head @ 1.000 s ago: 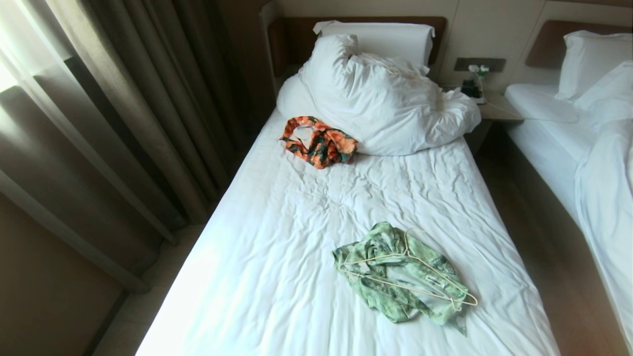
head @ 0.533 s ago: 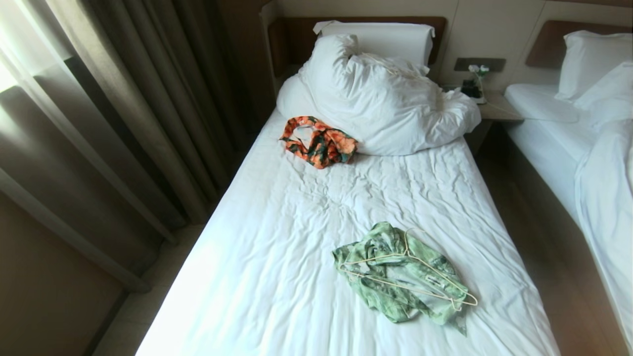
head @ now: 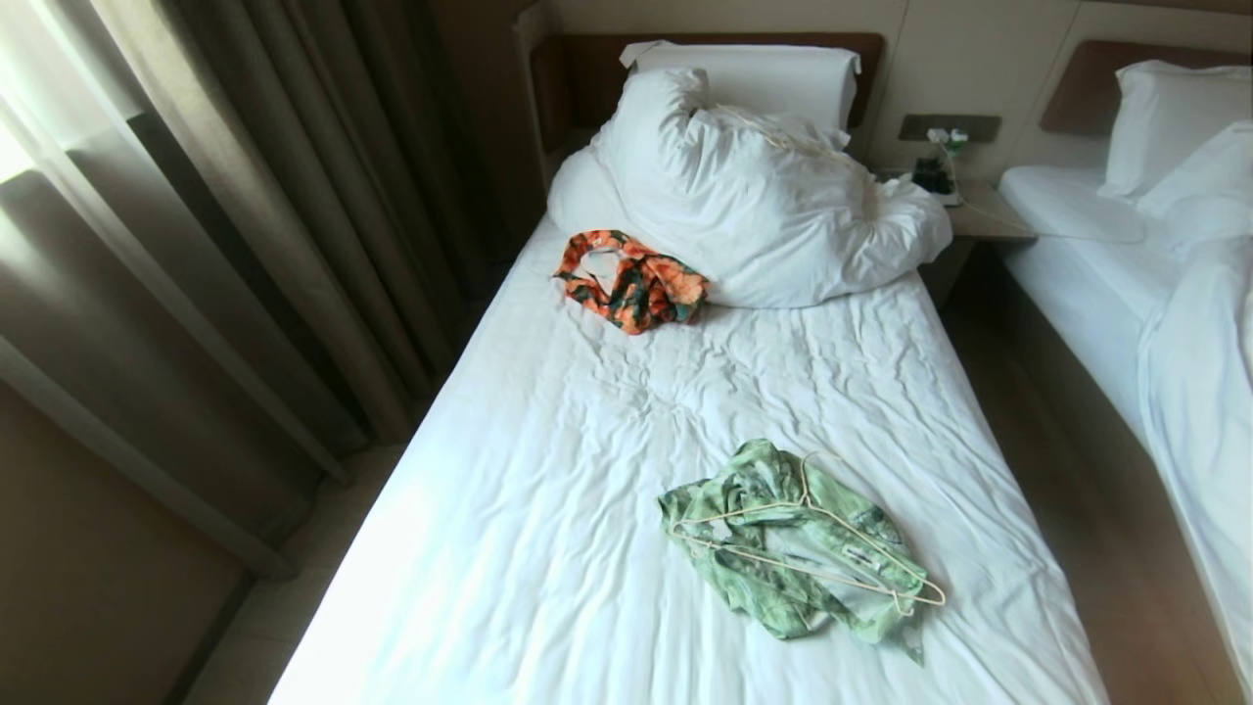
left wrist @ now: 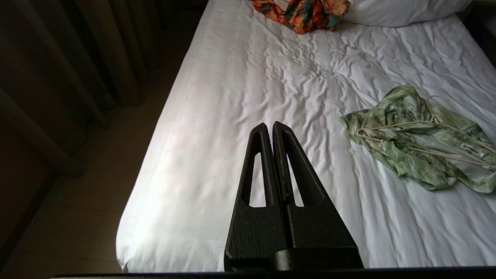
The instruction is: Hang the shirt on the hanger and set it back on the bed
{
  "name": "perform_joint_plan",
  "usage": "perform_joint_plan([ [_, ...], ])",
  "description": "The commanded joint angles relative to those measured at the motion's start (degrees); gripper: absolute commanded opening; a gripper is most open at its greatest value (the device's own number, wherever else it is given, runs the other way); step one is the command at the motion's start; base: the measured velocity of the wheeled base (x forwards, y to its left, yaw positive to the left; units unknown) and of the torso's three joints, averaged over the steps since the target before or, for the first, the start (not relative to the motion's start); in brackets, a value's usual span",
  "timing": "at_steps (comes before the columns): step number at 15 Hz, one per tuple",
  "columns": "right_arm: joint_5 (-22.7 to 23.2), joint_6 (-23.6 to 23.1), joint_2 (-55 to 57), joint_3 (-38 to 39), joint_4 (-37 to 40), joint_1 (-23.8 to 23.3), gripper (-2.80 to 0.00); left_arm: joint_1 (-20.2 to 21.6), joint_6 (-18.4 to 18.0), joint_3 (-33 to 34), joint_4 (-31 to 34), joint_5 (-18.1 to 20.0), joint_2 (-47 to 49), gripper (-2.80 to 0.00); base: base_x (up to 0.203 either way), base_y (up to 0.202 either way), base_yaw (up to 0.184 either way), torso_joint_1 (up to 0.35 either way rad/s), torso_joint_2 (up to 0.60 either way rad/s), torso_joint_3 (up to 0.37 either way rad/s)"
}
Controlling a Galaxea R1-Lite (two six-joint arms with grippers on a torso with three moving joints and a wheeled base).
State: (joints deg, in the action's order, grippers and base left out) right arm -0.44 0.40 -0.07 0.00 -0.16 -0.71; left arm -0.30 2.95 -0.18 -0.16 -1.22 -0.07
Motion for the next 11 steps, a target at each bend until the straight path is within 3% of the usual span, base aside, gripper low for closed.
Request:
perform_joint_plan([
  [1,0.0,0.04,-0.01,0.06,-0.02,0.0,-2.8,-0.05,0.04,0.01,-0.02,-0.01,0.07,-2.8,0.0,0.0,0.0,0.0,0.0,0.0],
  [11,0.0,0.04,0.01,0.09,-0.02,0.0,-2.8,-0.04,0.04,0.01,-0.02,-0.01,0.07,-2.8,0.0,0.0,0.0,0.0,0.0,0.0],
])
